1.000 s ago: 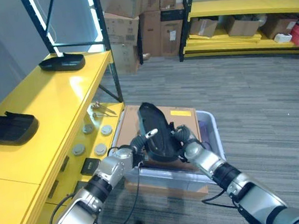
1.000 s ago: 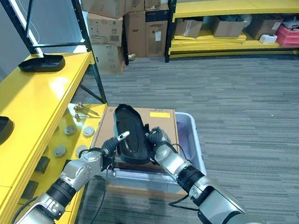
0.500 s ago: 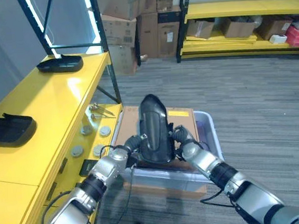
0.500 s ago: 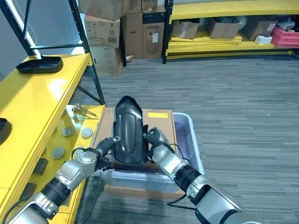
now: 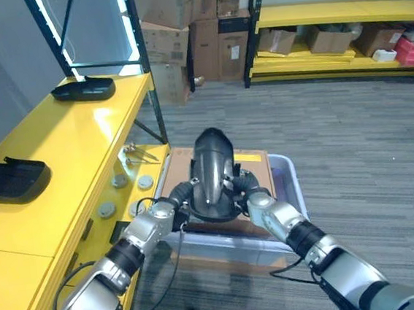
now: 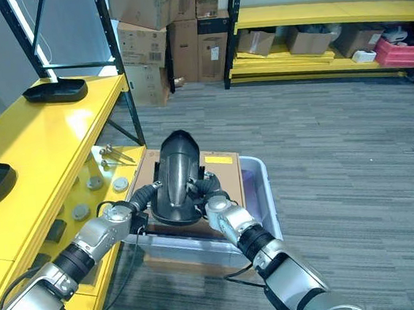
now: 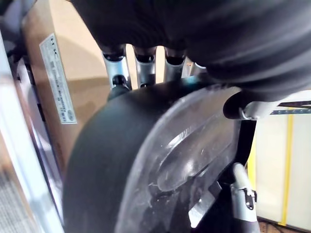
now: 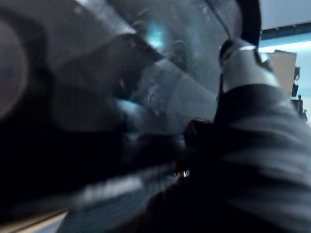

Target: Move parts from the plastic box to the shelf.

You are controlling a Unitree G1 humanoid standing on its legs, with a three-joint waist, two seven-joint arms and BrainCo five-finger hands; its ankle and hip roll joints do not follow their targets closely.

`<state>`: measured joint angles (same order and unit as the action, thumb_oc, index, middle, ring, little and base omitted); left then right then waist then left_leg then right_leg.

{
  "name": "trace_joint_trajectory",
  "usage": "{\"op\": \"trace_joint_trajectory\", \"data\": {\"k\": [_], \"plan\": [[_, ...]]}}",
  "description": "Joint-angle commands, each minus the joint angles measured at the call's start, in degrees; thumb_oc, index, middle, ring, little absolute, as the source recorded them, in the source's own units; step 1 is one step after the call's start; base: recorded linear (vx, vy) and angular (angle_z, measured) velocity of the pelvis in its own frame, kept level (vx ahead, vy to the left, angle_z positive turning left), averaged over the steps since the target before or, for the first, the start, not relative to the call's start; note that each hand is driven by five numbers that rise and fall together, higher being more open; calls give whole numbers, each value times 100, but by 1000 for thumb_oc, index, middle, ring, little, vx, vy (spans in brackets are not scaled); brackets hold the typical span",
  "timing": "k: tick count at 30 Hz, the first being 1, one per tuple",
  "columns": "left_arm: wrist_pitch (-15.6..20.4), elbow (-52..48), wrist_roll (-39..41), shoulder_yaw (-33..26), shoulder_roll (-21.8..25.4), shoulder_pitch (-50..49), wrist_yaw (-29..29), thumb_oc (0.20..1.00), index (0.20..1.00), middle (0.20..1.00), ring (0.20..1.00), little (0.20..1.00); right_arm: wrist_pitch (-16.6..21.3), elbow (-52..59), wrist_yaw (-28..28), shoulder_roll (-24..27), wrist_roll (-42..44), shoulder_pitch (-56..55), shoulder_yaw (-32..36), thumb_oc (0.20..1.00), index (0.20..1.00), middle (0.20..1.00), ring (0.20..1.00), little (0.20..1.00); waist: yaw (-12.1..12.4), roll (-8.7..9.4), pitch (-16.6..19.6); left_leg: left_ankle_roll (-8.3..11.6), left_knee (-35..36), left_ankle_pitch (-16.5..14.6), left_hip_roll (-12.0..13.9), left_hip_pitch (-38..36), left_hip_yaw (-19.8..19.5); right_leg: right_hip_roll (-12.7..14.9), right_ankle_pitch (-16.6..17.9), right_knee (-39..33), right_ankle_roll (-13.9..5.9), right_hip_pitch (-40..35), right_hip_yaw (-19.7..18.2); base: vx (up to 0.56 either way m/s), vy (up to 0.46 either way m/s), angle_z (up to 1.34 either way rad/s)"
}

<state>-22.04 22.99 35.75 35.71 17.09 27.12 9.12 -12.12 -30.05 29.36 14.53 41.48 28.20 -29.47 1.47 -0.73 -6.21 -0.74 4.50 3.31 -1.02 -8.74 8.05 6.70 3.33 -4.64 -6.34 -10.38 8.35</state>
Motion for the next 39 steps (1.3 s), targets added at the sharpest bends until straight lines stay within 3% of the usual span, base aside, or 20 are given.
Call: {"op": "trace_joint_trajectory", "data": {"k": [1,5,7,12,19,22,24,26,27,29,31,34,36,37,38,39], "plan": [[997,-281,496,-251,-496,833,35,200,200,200,200,200,1104,91,-174,-212,634,202,319,1000,1000,1000,1000,1000,184,-18,175,344,-152,-449,353,-74,57,311,165,-34,-417,264,415,0,0,0],[1185,-429,702,-588,-309,688,8,200,200,200,200,200,1798,254,-275,-6,621,-214,930,1000,1000,1000,1000,1000,114,-40,198,332,-134,-438,369,-58,105,311,167,-36,-427,300,420,-8,2,0],[1207,-394,641,-737,-268,585,81,200,200,200,200,200,1946,661,-319,206,519,-477,1445,1000,1000,1000,1000,1000,-27,-23,196,314,-119,-439,376,-64,166,284,159,-36,-429,337,364,0,0,0],[1305,-258,482,-825,-337,438,155,200,200,200,200,200,1940,1080,-299,415,372,-870,1874,1000,1000,1000,1000,1000,-216,12,212,285,-87,-437,383,-88,259,248,162,-36,-439,393,270,-16,-16,-19],[1628,-351,288,-1031,-276,167,373,200,200,200,200,200,1173,1368,-857,673,35,-1905,2208,1000,1000,1000,1000,1000,-515,83,249,232,-48,-435,360,-65,387,196,177,-34,-472,527,91,-15,-13,-15],[1920,-785,130,-1405,23,-139,433,200,200,200,200,200,409,1312,-1184,583,-312,-2815,2281,1000,1000,1000,1000,1000,-679,95,217,158,-64,-450,297,-14,411,170,99,199,-469,652,-7,-12,-41,-16],[2066,-1121,85,-1612,283,-292,467,200,200,200,200,200,140,1154,-1496,535,-717,-3255,2318,1000,1000,1000,1000,1000,-780,86,150,77,-125,-459,277,66,308,148,-63,637,-448,871,-214,-68,-81,-23],[2192,-1324,126,-1704,500,-272,322,200,200,200,200,200,256,725,-1842,493,-864,-3649,2408,1000,1000,1000,1000,1000,-920,72,68,-5,-168,-452,282,208,-21,-14,-264,1151,-372,1111,-669,-141,-165,1],[2233,-1576,188,-1763,653,-171,184,200,200,200,200,200,590,-65,-2209,478,-997,-3865,2467,1000,1000,1000,1000,1000,-935,88,37,15,-179,-414,297,368,-395,-218,-477,1230,-236,1147,-839,-167,-272,44],[2428,-1752,167,-1828,679,-167,266,200,200,200,200,200,703,-434,-2527,583,-1333,-3998,2357,1000,1000,1000,1000,1000,-864,123,4,128,-189,-331,334,481,-622,-330,-534,1155,-130,1073,-705,-135,-298,132],[2629,-2018,215,-1979,769,-276,233,200,200,200,200,200,759,-599,-2474,669,-1433,-4073,2139,1000,1000,1000,1000,1000,-732,138,-46,279,-211,-196,432,593,-853,-476,-582,1145,-25,1040,-577,-156,-331,154],[2879,-2672,156,-2510,978,-701,211,200,200,200,200,200,860,-888,-2390,805,-1783,-4105,1844,1000,1000,1000,1000,1000,-376,121,-151,520,-163,146,586,906,-1034,-646,-619,1006,98,929,-324,-180,-277,117],[2922,-3074,36,-2945,1136,-1045,159,200,200,200,200,200,821,-1154,-2410,784,-2051,-4087,1774,1000,1000,1000,1000,1000,-156,103,-234,643,-116,435,665,1280,-817,-696,-593,796,98,759,-158,-207,-204,126],[2950,-3267,-148,-3302,1294,-1241,146,200,200,200,200,200,805,-1479,-2475,678,-2519,-4089,1721,1000,1000,1000,1000,1000,-86,75,-289,721,-193,691,887,1666,18,-670,-500,601,87,648,237,-167,-116,145],[2948,-3271,-149,-3305,1295,-1244,146,200,200,200,200,200,808,-1483,-2475,677,-2520,-4087,1719,1000,1000,1000,1000,1000,-93,74,-281,721,-202,689,888,1682,12,-672,-497,598,88,655,242,-177,-81,165],[2957,-3305,-211,-3427,1331,-1308,249,200,200,200,200,200,812,-1593,-2485,624,-2723,-4098,1654,1000,1000,1000,1000,1000,-81,86,-291,717,-364,679,954,1766,307,-631,-467,557,99,639,439,-106,9,153]]}}
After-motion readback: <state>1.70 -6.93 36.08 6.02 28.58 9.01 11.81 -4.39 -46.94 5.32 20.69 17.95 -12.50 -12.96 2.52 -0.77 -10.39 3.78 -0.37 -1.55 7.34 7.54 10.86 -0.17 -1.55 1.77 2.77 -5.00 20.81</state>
